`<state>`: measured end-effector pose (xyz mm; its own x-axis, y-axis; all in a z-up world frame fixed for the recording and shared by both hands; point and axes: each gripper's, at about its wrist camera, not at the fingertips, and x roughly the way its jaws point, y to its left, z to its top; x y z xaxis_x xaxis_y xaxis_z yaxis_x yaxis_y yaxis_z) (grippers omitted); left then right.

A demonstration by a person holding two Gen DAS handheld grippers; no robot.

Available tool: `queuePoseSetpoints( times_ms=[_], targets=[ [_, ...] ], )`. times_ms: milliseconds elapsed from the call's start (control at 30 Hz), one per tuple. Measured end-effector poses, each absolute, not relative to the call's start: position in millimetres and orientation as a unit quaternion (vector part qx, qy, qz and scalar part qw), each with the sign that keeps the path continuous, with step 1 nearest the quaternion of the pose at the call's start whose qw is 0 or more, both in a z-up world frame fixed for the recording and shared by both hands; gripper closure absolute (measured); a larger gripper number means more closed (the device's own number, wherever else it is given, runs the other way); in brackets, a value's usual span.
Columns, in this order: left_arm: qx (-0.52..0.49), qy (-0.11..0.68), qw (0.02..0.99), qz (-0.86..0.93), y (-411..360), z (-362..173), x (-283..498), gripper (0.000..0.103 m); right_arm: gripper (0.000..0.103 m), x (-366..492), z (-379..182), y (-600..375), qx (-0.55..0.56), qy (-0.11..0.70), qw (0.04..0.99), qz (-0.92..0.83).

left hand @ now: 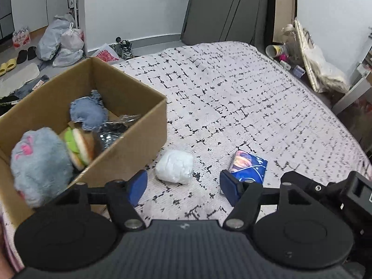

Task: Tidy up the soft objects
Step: 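Withdraw both grippers from the box toward the white item and tissue pack, then grasp the white wrapped item with the left gripper while the right gripper grasps the blue tissue pack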

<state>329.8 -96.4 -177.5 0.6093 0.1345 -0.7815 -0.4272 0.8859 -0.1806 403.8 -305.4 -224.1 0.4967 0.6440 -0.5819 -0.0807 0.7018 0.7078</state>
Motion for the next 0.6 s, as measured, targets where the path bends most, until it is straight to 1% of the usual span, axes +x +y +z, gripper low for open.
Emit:
queuePoseSetpoints(
  times_ms=[133,267,600],
  targets=[
    [-0.151,0.402,0.888,0.167,-106.4,-187.9,341.3,0.038,0.027,415.9,-235.1,-307.8,0.313,0.446,0.805,0.234],
    [-0.128,0.396,0.889,0.189,-113.3,-201.6,345.9,0.045,0.028,426.2,-245.2,-307.6,0.309,0.448,0.802,0.246],
    [-0.080,0.389,0.888,0.233,-123.4,-229.2,354.1,0.045,0.031,438.0,-261.6,-294.9,0.296,0.442,0.801,0.273]
  ],
)
